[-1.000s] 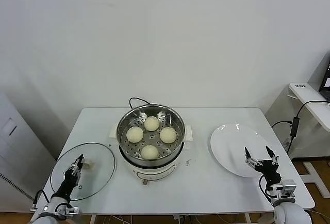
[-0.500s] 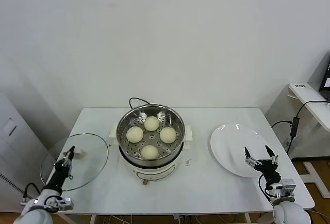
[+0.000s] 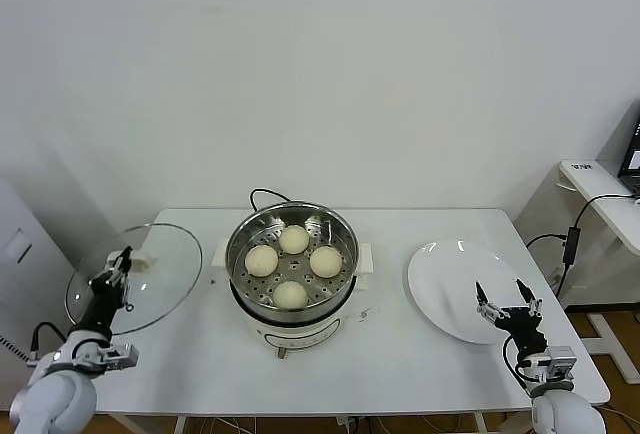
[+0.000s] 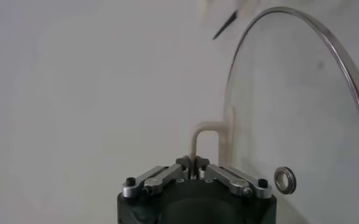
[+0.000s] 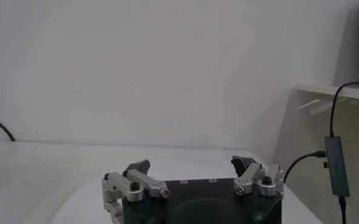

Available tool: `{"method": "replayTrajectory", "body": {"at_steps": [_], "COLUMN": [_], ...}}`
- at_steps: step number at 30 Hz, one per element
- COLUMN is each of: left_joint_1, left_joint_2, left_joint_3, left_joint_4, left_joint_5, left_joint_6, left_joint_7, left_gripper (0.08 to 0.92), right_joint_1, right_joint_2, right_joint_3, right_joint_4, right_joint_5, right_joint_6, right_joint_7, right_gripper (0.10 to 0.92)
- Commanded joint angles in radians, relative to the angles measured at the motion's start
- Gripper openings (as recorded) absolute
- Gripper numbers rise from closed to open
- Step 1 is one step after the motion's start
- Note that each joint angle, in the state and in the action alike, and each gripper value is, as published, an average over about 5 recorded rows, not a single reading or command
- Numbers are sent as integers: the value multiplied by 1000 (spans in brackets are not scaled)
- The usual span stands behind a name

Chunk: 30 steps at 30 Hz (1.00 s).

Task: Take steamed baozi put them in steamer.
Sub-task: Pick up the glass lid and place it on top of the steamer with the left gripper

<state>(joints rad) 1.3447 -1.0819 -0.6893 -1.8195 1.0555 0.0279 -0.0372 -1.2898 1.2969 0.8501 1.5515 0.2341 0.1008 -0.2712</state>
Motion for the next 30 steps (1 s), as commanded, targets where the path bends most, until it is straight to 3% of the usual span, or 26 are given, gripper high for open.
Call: {"method": "replayTrajectory", "body": {"at_steps": [1,14,30], "left_joint_1": [-35,-107,-309], "left_joint_2": [59,62,-30], "left_joint_3": [40,286,571], "left_joint_4": [-203,-292,-265], "left_joint_5": [-42,131,256], "left_joint_6": [219,416,501], "left_joint_7": [153,256,330], "left_gripper": [108,108,108], "right_joint_1": [4,29,35], "right_joint_2": [-1,-10,-15], "right_joint_3": [-9,-36,-41], "right_joint_4": [1,-8,-9], "right_joint_5": [-11,-6,-2], "right_joint_6": [8,6,2], "right_joint_7": [-2,1,2], "right_gripper": [823,823,823]}}
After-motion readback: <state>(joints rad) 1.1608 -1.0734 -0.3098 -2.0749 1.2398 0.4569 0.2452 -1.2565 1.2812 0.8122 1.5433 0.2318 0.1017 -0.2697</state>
